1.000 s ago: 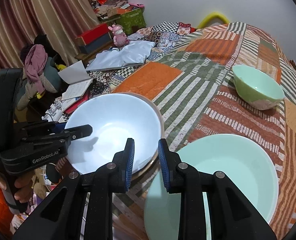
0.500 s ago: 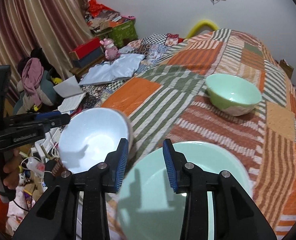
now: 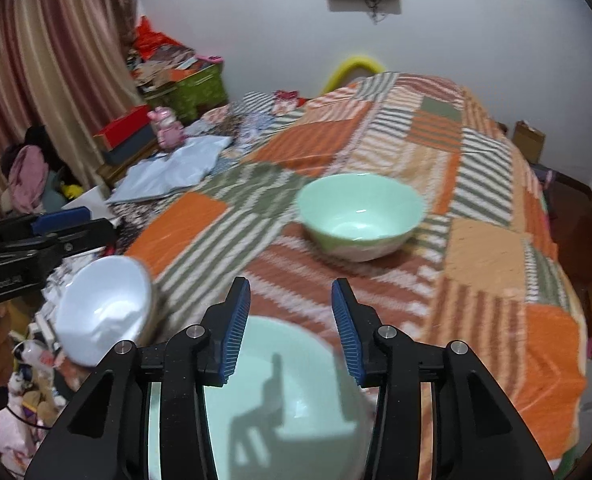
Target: Organize plates and bowls
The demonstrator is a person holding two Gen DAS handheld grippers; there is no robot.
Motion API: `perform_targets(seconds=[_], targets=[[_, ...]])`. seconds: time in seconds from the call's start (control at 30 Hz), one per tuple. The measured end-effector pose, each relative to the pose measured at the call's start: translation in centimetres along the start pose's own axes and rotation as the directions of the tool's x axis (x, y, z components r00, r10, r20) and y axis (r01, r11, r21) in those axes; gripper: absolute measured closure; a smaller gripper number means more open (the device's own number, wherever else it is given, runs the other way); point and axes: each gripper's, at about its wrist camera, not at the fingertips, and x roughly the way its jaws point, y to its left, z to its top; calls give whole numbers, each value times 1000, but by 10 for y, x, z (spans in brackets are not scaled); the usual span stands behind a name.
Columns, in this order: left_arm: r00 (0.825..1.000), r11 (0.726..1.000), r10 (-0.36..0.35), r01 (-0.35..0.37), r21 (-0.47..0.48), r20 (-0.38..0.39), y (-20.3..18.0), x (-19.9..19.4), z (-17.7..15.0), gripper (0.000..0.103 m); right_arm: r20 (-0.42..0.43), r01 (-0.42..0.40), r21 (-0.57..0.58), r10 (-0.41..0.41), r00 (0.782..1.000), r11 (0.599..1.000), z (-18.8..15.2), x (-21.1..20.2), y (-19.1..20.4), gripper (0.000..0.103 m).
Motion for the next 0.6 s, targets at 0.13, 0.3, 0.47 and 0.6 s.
perform_targets(seconds=[0.13, 0.3, 0.47, 0.6], targets=[[1000, 999, -14, 14, 33, 10, -21, 17, 19, 40, -5, 43, 39, -43, 999, 998, 7, 6, -29, 64], [999, 998, -48, 49, 48, -16, -38, 48, 39, 40, -10, 83, 80, -82, 997, 993, 17, 13, -59, 64], [995, 996, -77, 79, 44, -56, -47, 83, 55, 40, -31, 94, 119, -90, 995, 988, 27, 32, -80, 64], [994, 995, -76, 81, 55, -82, -53, 109, 63, 40, -47, 90, 131, -84, 995, 987, 36, 49, -87, 64]])
